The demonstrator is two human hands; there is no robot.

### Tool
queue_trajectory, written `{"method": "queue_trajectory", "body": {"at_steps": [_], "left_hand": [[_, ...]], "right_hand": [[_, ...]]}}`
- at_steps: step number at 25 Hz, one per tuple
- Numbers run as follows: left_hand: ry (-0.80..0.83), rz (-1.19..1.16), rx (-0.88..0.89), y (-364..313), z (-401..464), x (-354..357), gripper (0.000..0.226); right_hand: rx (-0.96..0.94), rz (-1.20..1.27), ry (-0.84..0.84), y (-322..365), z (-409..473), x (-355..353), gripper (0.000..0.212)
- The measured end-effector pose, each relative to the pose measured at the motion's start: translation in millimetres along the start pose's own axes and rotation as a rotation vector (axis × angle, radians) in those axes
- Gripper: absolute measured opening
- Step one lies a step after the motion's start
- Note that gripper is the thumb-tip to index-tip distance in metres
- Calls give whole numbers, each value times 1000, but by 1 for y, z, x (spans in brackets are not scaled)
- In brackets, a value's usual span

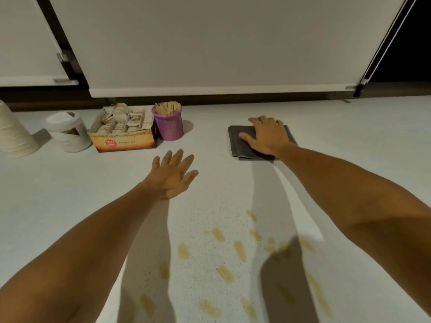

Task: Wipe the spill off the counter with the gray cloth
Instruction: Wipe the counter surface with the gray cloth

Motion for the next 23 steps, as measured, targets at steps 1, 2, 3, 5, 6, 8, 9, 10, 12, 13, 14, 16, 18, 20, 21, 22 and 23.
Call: {"method": "queue_trajectory", "body": {"at_steps": [1, 2, 3, 5, 6, 8, 9, 10, 12, 13, 14, 16, 18, 20, 21, 22, 23], "left_hand": [[-10, 1, 0, 1, 1, 1, 74], [-16, 3, 1, 3, 2, 2, 74], [-22, 3, 3, 4, 2, 1, 73], [-23, 2, 11, 4, 4, 1, 73], [-24, 6, 14, 5, 4, 1, 74], [-26, 10, 16, 6, 6, 2, 75], [-22, 10, 15, 7, 6, 2, 76], [-23, 7, 16, 7, 5, 2, 76], [-41, -21, 21, 6, 3, 1, 75], [-56, -52, 26, 7, 2, 0, 75], [-73, -81, 34, 7, 1, -1, 74], [-98, -121, 61, 7, -1, -2, 73], [-108, -138, 76, 5, -5, -3, 73], [-107, -127, 79, 3, -9, -4, 72], [-102, -120, 79, 2, -10, -4, 71], [-102, -117, 80, 1, -14, -4, 71], [-103, -117, 82, 0, -17, -4, 70]], "right_hand": [[-3, 4, 1, -5, 7, 4, 78], [3, 4, 32, -10, 12, 10, 82], [9, 8, 72, -15, 17, 17, 86], [38, 30, 156, -22, 22, 33, 88], [50, 48, 182, -25, 22, 40, 89], [55, 67, 201, -26, 21, 45, 90], [50, 63, 202, -25, 19, 45, 89], [53, 56, 197, -25, 15, 45, 88], [55, 57, 186, -22, 4, 42, 90], [51, 64, 189, -19, -3, 40, 92], [42, 68, 192, -15, -12, 39, 93], [21, 72, 190, -8, -34, 36, 94], [18, 73, 190, -4, -61, 33, 92], [31, 74, 187, 2, -90, 29, 87], [39, 70, 191, 6, -104, 27, 85], [49, 66, 193, 10, -120, 25, 84], [59, 67, 191, 15, -137, 23, 84]]}}
Point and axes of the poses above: each hand's wrist, its own z-axis towards the middle knuckle, its own x-axis out of the palm, y = z × x, the point moved 3 cm from there along z, towards the middle knuckle, and after that the axes turned 11 degrees about z, right-handed, at the moved point
